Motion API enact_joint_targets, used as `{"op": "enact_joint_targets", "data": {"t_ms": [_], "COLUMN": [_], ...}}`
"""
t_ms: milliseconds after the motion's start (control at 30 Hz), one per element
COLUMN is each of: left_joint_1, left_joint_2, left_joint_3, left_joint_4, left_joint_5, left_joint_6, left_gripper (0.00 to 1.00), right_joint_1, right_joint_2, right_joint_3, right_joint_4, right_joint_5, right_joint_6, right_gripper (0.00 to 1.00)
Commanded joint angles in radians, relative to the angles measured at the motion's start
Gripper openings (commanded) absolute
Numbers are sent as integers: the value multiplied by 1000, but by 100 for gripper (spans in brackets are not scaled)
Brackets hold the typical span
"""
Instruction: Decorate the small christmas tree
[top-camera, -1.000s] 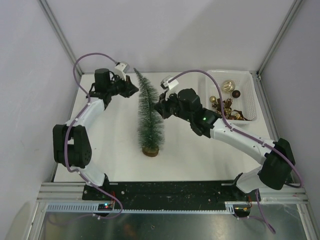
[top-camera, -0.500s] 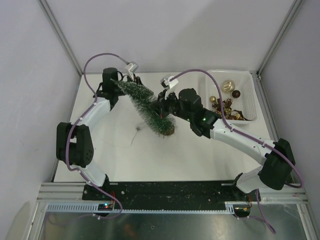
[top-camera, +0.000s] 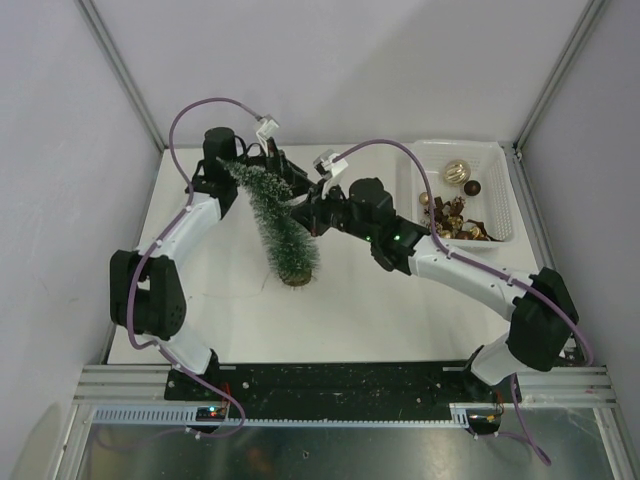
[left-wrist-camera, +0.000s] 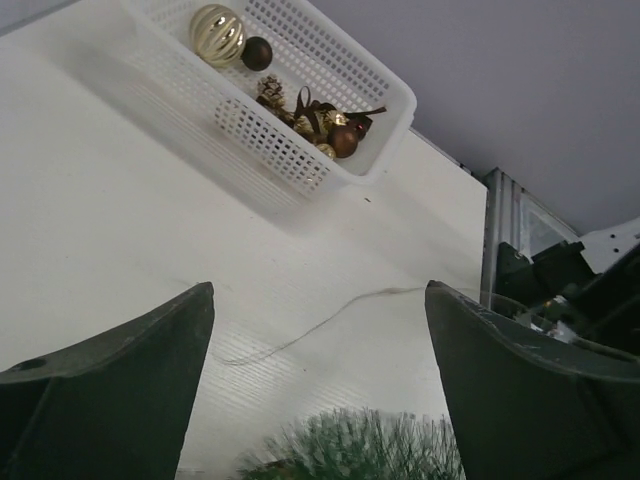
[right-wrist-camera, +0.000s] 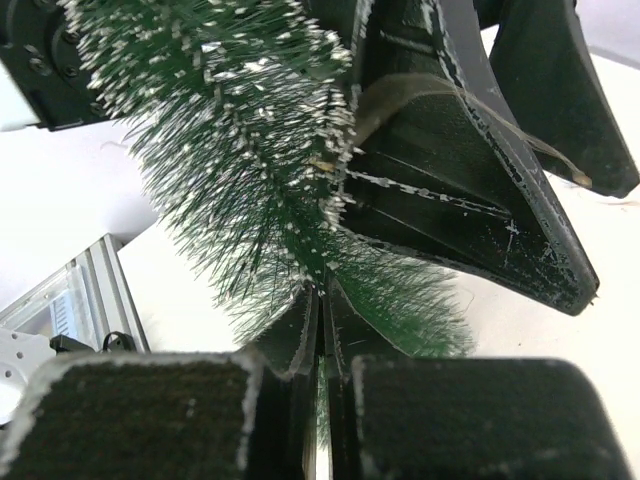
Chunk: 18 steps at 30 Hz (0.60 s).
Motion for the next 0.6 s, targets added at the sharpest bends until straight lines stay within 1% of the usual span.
{"op": "enact_joint_targets", "data": {"t_ms": [0,200,333,567], "left_joint_1": [-7,-6,-7,-2], "left_joint_2": [-63,-62,-68,-87], "left_joint_3": [43,59,81,154], "left_joint_4": [29,50,67,71], "left_joint_5": [93,133,153,137], "left_joint_6": [-49,-96,-133,-178], "left_gripper": [92,91,91,88], "right_joint_1": [-9,-9,-13,-26], "right_joint_2": [32,51,54,94], "right_joint_3": [4,4,8,81], "right_joint_4": [58,47,103,167], "right_joint_5": [15,21,13,-54], "right_joint_6": [14,18,50,134], "right_gripper": [0,0,0,0]}}
